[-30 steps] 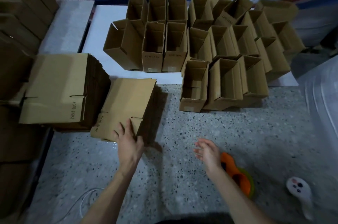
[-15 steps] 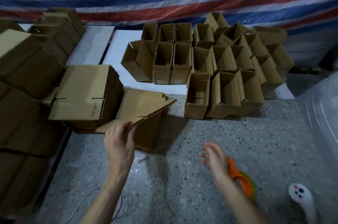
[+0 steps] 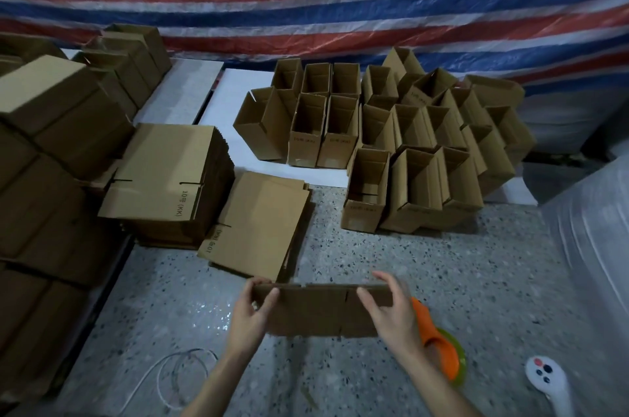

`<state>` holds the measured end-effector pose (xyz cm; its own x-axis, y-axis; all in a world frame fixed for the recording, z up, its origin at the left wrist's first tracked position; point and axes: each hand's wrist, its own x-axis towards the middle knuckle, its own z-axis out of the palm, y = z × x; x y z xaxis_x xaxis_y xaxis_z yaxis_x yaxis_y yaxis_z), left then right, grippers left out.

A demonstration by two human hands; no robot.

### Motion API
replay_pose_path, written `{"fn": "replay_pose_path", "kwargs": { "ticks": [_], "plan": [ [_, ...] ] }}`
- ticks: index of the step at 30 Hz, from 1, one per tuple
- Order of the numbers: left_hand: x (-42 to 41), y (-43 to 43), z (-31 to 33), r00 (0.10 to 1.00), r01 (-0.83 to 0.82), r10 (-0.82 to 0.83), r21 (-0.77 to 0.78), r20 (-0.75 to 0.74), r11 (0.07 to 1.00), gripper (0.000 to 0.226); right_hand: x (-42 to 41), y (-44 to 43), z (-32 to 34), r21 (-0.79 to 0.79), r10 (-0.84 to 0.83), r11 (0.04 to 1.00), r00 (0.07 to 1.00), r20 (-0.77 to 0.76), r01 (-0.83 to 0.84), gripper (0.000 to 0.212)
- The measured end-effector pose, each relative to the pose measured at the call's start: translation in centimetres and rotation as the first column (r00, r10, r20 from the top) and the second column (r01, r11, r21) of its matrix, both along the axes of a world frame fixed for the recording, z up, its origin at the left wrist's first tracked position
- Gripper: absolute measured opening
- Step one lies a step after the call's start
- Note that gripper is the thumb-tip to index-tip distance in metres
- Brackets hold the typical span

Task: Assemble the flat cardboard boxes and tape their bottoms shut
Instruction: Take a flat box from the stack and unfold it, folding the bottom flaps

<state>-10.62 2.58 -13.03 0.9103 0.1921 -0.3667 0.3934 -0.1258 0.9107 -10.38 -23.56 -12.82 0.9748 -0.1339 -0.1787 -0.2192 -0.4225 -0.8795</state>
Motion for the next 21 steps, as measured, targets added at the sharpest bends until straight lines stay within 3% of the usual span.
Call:
{"fn": "replay_pose_path", "kwargs": {
  "ticks": [2,5,8,11,14,17,21],
  "plan": [
    [-0.6,-1.2,-1.9,0.999,-0.032,0.035,0.079,-0.035,0.996,0.012,-1.3,0.1,-1.9,-0.131,-0.001,0.991,0.998,-0.056,-0.006,0.041],
    [-1.0,-2.3,-3.0,0.997,-0.075,0.076,0.124,-0.003,0.989,0.014,-2.3,0.5,-3.1,-0.348,-0.09,0.934,0.996,-0.016,0.079,0.05],
    [-1.0,-2.4,-3.2,0.995,-0.096,0.1,0.121,-0.027,0.988,0.017,-2.4,1.2,-2.9,-0.439,-0.148,0.885,0.988,0.053,0.156,0.059],
    [-1.2,-2.4,-2.8,0.993,-0.104,0.109,0.104,-0.047,0.989,0.016,-2.1,1.6,-2.7,-0.507,-0.159,0.849,0.987,0.027,0.151,0.067],
    [-1.3,-2.5,-2.5,0.991,-0.122,0.127,0.08,-0.053,0.989,0.012,-1.8,1.5,-2.4,-0.509,-0.161,0.853,0.986,-0.046,0.115,0.075],
    [-1.3,-2.7,-2.0,0.983,-0.173,0.177,0.065,-0.057,0.983,0.007,-1.8,1.3,-2.1,-0.486,-0.152,0.866,0.988,-0.021,0.123,0.076],
    [-1.6,-3.1,-1.7,0.97,-0.231,0.236,0.083,-0.059,0.969,0.016,-1.7,1.4,-1.6,-0.423,-0.128,0.901,0.991,-0.047,0.096,0.082]
  ]
}}
